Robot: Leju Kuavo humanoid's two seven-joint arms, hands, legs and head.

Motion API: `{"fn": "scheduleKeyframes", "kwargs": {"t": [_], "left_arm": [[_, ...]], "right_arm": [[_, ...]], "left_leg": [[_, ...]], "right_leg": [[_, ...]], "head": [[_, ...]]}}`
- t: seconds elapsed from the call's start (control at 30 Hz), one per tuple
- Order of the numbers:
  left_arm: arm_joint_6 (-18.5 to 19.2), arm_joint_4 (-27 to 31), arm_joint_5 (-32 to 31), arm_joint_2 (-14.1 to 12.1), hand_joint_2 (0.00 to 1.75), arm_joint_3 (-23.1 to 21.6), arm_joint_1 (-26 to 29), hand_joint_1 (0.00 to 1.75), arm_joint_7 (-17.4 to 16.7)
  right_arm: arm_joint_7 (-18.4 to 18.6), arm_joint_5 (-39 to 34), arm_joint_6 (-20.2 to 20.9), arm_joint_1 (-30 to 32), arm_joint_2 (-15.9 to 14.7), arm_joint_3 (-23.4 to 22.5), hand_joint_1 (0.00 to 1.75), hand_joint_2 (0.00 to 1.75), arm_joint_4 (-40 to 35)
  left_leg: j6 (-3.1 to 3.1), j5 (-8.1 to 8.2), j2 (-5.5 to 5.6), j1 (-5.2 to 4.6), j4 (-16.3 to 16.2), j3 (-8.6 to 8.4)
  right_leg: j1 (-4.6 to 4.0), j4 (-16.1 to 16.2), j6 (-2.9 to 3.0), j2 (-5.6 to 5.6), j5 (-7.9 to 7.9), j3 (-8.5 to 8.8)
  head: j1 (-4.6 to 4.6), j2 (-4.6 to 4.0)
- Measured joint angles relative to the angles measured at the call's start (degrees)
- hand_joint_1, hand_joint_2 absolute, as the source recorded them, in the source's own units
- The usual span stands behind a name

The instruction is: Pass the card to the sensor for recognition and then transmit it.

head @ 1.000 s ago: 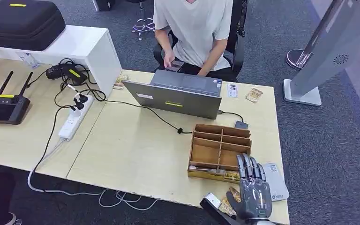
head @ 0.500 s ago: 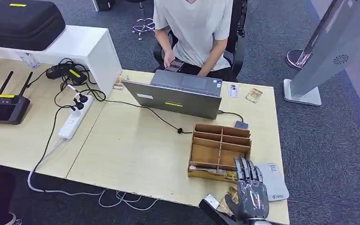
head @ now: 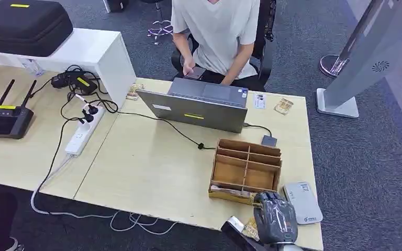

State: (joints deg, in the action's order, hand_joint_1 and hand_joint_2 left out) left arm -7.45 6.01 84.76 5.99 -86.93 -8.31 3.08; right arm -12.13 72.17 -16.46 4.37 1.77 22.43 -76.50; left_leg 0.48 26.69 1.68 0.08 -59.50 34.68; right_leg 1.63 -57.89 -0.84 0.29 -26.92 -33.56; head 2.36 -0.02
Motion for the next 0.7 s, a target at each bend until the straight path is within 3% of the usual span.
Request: {"fn": "scheduleKeyframes", "kwargs": {"t": [0.47,0.53,0.7], "left_arm": [[0.24,0.00,0.96,-0.04,1.75,0.00,0.01,0.00,0.81],[-0.24,0.00,0.83,-0.07,1.75,0.00,0.03,0.00,2.23],[-0.79,0.00,0.50,-0.15,1.75,0.00,0.06,0.00,1.20]], "right_arm": [[-0.24,-0.04,-0.44,0.05,0.00,-0.22,1.75,1.75,-0.04],[-0.39,-0.07,0.37,0.08,0.00,-0.74,1.75,1.75,-0.26],[-0.85,-0.04,2.41,-0.43,0.15,-1.84,1.75,1.75,-1.55]], "left_leg": [[0.00,0.00,0.00,0.00,0.00,-0.01],[0.00,0.00,0.00,0.00,0.00,-0.02],[0.00,0.00,-0.02,0.00,0.00,-0.02]], "right_leg": [[0.00,0.00,0.00,0.00,0.00,0.01],[0.00,0.00,0.00,0.00,0.00,0.01],[0.00,0.00,0.00,0.00,0.01,0.04]], "head": [[0.00,0.00],[0.00,0.00],[0.00,0.00]]}}
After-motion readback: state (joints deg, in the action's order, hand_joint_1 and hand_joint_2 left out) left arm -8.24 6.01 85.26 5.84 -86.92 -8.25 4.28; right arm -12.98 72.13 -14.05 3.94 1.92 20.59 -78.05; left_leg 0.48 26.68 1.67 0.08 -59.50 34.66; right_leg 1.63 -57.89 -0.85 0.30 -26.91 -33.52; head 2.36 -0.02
